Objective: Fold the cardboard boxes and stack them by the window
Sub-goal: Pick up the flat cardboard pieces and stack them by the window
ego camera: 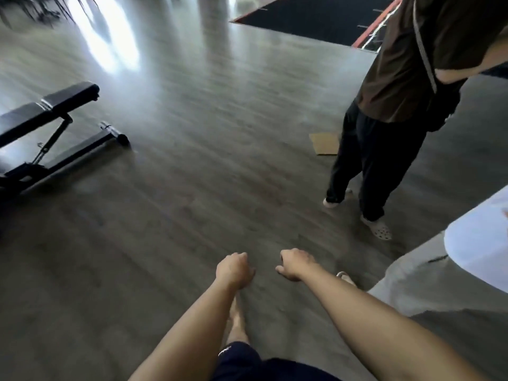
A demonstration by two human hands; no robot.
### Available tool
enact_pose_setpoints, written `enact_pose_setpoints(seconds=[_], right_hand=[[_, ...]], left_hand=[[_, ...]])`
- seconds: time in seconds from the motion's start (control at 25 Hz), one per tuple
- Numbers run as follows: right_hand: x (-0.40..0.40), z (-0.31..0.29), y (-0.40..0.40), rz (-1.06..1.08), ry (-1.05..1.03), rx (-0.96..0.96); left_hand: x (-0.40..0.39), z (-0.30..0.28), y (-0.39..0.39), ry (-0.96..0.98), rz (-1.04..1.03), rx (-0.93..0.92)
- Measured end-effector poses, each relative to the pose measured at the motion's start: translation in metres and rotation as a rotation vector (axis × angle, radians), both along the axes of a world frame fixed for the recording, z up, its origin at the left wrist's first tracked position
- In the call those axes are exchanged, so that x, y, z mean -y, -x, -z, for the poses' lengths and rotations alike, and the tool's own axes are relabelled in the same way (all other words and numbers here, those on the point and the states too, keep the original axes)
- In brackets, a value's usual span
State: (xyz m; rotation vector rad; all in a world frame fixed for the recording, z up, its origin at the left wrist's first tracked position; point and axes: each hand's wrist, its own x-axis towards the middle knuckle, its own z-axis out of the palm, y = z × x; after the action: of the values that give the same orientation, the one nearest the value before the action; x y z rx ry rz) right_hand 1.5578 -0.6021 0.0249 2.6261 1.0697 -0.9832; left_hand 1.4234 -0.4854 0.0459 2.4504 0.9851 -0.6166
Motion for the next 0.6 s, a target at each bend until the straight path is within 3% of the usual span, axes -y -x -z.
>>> enact_pose_setpoints(seconds=[0.36, 0.6], right_hand=[[-0.196, -0.009, -0.157, 0.149, -0.025, -0.005], [-0.271, 0.003, -0.265, 0.257, -0.027, -0.051]], left_hand=[[-0.216, 0.006, -0.177, -0.022, 0.124, 0.012], [-0.306, 0.018, -0.299, -0.005, 0.224, -0.050]])
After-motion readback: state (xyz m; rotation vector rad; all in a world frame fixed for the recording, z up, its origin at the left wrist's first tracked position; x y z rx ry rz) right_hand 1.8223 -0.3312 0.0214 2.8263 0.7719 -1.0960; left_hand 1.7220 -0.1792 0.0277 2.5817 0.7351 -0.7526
